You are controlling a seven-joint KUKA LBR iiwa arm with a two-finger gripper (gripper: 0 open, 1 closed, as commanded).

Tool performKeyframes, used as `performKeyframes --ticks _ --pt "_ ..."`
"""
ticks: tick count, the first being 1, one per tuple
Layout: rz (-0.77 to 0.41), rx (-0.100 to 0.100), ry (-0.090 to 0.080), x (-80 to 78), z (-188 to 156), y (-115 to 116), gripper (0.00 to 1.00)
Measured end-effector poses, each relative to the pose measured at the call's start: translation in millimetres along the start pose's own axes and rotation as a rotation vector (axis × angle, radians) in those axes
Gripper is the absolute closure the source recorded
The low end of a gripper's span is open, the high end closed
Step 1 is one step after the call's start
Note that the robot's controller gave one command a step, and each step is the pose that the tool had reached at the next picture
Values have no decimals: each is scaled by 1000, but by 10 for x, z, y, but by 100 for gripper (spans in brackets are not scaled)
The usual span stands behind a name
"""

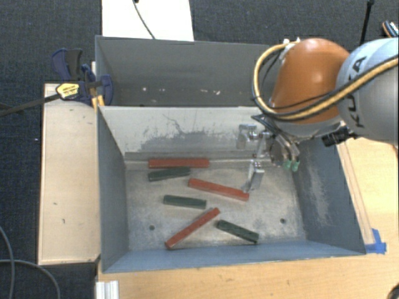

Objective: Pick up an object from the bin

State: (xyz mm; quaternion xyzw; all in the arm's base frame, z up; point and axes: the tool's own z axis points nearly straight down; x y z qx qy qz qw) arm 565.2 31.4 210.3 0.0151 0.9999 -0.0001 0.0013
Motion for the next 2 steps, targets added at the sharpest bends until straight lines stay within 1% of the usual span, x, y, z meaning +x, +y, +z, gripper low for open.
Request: performKeyframes --ticks 1,2 --pt "-78 0 8 115 1445 -265 0" --pt "-79 -1 0 93 1395 -254 100"
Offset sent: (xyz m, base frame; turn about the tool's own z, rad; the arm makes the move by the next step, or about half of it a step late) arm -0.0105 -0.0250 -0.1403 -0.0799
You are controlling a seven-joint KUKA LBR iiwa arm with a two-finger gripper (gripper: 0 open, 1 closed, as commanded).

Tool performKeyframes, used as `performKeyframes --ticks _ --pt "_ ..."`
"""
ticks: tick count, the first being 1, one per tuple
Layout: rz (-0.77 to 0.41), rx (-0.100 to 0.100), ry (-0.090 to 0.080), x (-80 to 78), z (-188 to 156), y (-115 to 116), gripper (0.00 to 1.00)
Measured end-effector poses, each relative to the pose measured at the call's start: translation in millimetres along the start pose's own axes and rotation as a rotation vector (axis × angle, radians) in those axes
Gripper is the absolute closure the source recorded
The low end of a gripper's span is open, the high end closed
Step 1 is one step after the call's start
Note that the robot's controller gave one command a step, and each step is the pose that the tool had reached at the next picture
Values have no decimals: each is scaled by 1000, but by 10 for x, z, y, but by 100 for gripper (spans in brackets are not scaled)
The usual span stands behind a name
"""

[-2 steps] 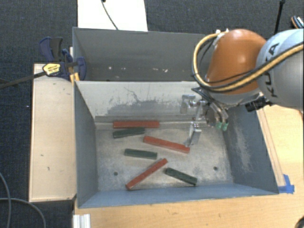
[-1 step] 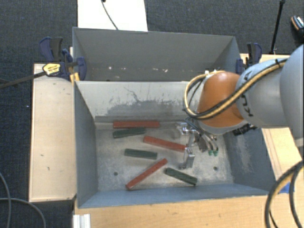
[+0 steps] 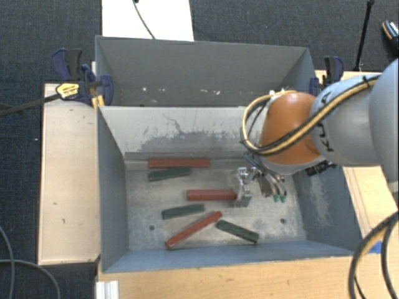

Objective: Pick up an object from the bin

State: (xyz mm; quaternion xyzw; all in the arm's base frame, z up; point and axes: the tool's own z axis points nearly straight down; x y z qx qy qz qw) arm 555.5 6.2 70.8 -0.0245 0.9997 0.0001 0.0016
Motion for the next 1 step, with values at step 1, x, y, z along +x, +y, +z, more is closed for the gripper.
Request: performKeyframes --ticks 1 --pt "18 0 -9 -197 -1634 24 100"
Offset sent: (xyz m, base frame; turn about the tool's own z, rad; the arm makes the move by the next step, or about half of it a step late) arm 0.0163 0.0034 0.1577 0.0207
